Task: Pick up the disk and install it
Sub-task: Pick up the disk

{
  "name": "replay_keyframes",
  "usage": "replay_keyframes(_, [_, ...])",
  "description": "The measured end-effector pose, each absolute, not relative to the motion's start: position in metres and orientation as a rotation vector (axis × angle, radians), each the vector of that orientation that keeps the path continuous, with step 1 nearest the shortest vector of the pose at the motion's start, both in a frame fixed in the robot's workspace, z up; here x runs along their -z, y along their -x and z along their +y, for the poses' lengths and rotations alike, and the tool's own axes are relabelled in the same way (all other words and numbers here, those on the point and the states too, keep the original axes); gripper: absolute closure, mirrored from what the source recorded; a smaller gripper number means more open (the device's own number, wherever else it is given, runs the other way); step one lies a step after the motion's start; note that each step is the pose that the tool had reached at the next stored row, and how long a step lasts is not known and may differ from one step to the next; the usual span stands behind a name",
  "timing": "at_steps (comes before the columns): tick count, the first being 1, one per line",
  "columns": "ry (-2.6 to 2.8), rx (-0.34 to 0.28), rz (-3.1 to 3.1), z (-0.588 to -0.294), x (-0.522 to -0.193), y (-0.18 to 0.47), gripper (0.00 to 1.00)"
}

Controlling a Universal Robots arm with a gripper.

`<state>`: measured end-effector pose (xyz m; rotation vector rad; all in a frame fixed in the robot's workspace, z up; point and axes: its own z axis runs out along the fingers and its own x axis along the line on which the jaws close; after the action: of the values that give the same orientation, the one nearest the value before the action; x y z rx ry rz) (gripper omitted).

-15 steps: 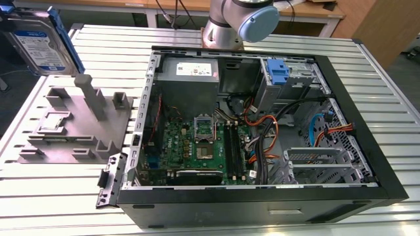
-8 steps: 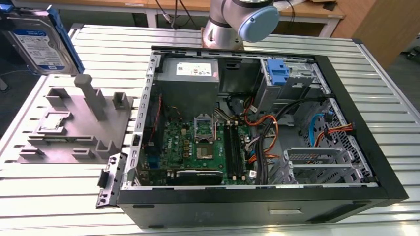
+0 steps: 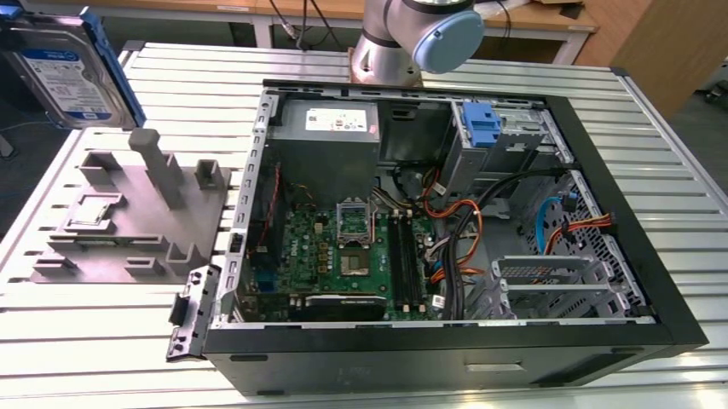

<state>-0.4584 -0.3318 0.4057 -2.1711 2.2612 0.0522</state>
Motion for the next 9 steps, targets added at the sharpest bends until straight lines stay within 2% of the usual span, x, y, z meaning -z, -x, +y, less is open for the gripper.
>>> replay_keyframes(9, [2.171, -0.052, 2.261, -0.3318, -0.4096, 0.4584, 0.64])
